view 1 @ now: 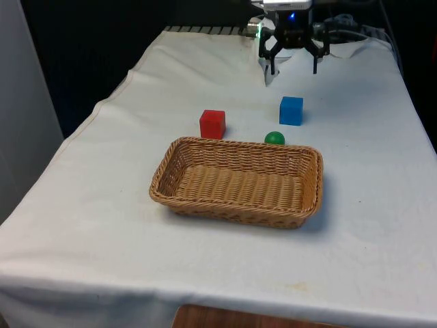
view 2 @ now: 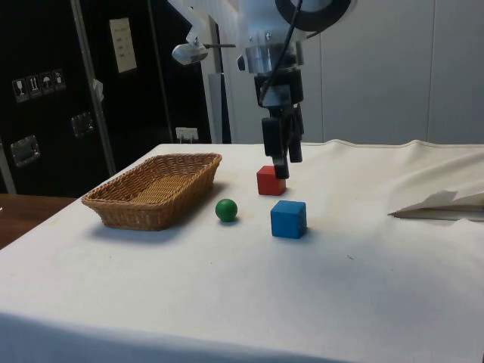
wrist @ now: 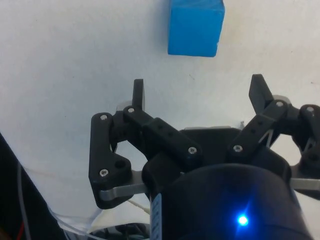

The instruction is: Place all non-red objects into the basket.

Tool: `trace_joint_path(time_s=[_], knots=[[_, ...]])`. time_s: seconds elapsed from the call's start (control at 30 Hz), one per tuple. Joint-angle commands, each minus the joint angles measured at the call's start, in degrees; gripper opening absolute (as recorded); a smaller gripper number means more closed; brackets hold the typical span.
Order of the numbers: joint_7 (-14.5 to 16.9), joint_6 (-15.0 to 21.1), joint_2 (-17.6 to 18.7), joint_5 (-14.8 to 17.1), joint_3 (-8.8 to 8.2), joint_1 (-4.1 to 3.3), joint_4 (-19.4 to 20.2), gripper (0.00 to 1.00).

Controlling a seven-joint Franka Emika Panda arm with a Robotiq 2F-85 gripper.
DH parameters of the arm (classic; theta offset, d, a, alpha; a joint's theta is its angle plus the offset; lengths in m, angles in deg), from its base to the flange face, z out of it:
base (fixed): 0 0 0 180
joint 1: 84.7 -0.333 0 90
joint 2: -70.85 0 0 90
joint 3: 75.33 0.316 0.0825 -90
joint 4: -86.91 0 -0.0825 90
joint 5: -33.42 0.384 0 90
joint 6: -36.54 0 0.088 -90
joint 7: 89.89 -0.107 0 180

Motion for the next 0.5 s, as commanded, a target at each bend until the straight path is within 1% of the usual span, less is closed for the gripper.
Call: trace_joint_path(time_s=[0.0,0.03,0.07,0.2,0.27,0.3,0.33,0.47], knots=[[0.5,0.5,0.5,0.6,-0.11,0.06,-0.2,1.00],[0.0,0.0,0.1,0.0,-0.06,0.06,-0.1,1.00],[0.5,0.6,0.6,0.5,-0.17,0.06,-0.2,1.00],[0.6,0.9,1.6,0.5,-0.52,0.11,-0.7,1.00],[0.7,0.9,2.1,0.5,-0.69,0.11,-1.0,1.00],[0.3,0.3,1.7,0.0,-0.63,0.11,-0.9,1.00],[0.7,0.9,2.3,0.5,-0.74,0.11,-1.1,1.00],[1.0,1.0,3.5,0.6,-0.92,0.23,-1.8,1.00]])
